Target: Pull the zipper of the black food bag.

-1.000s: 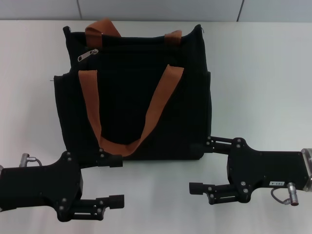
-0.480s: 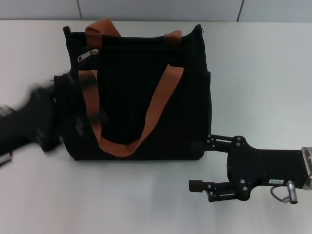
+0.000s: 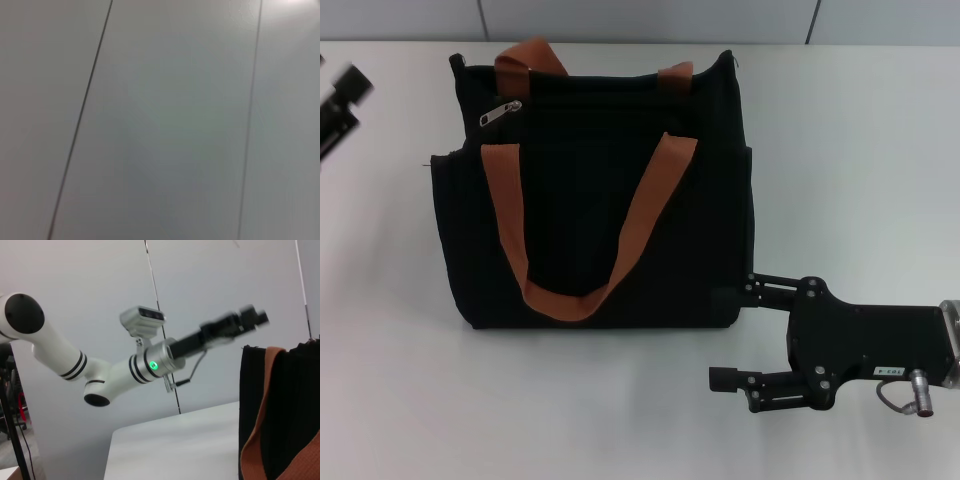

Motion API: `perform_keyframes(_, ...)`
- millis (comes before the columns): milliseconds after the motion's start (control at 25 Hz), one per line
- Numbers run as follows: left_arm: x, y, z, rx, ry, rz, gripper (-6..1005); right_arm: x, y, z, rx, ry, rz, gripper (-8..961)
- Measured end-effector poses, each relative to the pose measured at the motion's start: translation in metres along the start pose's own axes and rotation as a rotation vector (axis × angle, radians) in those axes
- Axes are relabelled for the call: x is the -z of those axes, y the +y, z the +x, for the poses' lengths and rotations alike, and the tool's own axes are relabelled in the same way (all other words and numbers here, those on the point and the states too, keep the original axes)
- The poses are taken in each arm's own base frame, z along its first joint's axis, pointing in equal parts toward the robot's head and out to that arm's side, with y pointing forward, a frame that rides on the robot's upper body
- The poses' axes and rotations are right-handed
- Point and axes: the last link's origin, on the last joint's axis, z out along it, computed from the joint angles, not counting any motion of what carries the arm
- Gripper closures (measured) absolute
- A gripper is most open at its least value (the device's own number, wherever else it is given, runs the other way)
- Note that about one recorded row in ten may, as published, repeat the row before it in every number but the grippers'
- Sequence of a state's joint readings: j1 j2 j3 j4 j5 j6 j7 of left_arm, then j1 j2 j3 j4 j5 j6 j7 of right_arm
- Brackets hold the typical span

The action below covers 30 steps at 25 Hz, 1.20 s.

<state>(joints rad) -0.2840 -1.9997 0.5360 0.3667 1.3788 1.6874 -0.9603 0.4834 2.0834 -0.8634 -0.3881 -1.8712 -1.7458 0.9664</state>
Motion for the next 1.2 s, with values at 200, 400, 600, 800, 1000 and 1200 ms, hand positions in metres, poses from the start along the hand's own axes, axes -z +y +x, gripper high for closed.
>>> perform_keyframes(200,-0.002,0.001,-0.016,-0.081,-0.168,-0.079,227,-0.001,-0.001,0.0,0.003,0.006,-0.001,164)
perform_keyframes(400,-0.012,0.008,-0.023,-0.104,-0.24,-0.179,227,0.0,-0.002,-0.001,0.007,0.01,-0.001,167)
perform_keyframes(600,-0.036,0.013,-0.033,-0.142,-0.324,-0.265,226,0.0,-0.002,-0.001,0.009,0.011,-0.001,170)
perform_keyframes(800,-0.05,0.0,-0.036,-0.199,-0.355,-0.195,227,0.0,-0.002,-0.001,0.009,0.011,0.0,173)
perform_keyframes(1000,-0.053,-0.014,-0.023,-0.246,-0.273,-0.101,229,0.0,-0.003,-0.002,0.011,0.008,0.003,176)
perform_keyframes(1200,-0.053,-0.004,-0.029,-0.274,-0.23,-0.081,231,-0.002,-0.005,-0.004,0.016,0.006,-0.001,179)
